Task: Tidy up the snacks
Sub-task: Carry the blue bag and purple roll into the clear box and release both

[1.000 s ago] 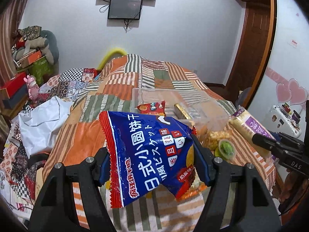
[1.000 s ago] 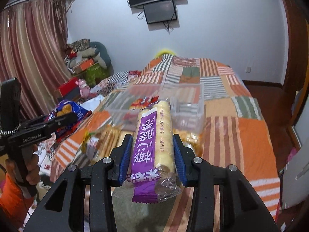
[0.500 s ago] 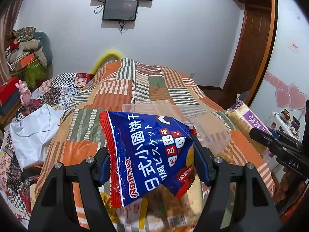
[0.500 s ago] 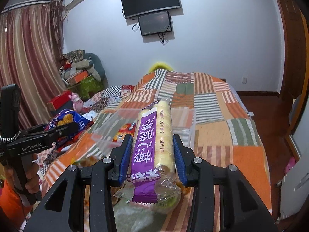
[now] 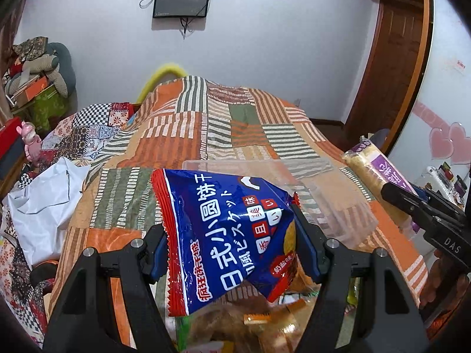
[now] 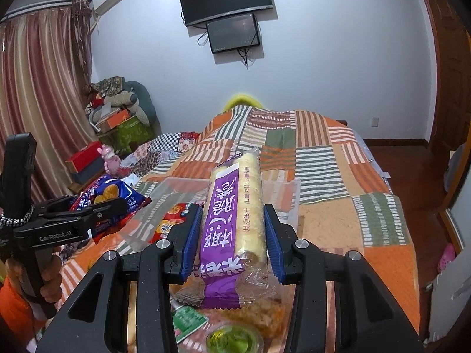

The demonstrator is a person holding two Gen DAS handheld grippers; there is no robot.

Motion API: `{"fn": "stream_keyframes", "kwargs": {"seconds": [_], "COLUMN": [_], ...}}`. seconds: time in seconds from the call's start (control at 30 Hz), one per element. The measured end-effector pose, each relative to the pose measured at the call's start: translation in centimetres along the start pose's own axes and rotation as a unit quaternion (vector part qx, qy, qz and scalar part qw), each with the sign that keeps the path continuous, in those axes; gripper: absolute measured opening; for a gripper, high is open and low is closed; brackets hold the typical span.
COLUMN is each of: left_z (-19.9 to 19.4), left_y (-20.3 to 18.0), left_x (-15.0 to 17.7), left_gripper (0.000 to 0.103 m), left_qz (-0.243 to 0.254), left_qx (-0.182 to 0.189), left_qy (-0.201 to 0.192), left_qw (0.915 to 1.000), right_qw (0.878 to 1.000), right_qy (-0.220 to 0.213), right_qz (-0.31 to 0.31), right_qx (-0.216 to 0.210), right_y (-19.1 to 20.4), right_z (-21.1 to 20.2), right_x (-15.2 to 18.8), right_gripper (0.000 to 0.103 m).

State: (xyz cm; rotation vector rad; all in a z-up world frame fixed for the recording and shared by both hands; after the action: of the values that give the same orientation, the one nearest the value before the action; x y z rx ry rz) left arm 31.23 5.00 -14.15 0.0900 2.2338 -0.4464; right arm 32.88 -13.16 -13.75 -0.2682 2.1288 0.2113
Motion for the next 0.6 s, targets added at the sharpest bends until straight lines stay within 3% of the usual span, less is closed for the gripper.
{"fn": "stream_keyframes", "kwargs": {"seconds": [0.6], "left_z": [6.4], "left_y": [0.7], "left_x": [-0.4], "left_gripper": [0.070], "left_qz": [0.014], "left_qx": [0.012], "left_qy": [0.078], "left_qw": [0.9968], "right_qw": [0.997], "right_qy": [0.071], "right_qz": [-0.024], "right_qx": [0.002], "right_y": [0.1], "right_z": [5.2], "right_x": [1.1], "right_gripper": [0.038]}}
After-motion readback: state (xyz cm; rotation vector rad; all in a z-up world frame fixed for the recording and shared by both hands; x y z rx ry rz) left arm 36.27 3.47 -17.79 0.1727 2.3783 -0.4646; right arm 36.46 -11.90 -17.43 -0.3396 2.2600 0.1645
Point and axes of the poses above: each gripper's, at about its wrist camera, not at the fingertips, and z roughly the way its jaws point, y to its left, x to its underside, the point moved 6 cm from there along z, roughly the way its jaws point, and after that the axes turned 14 degrees about x, right-handed, at the moved point
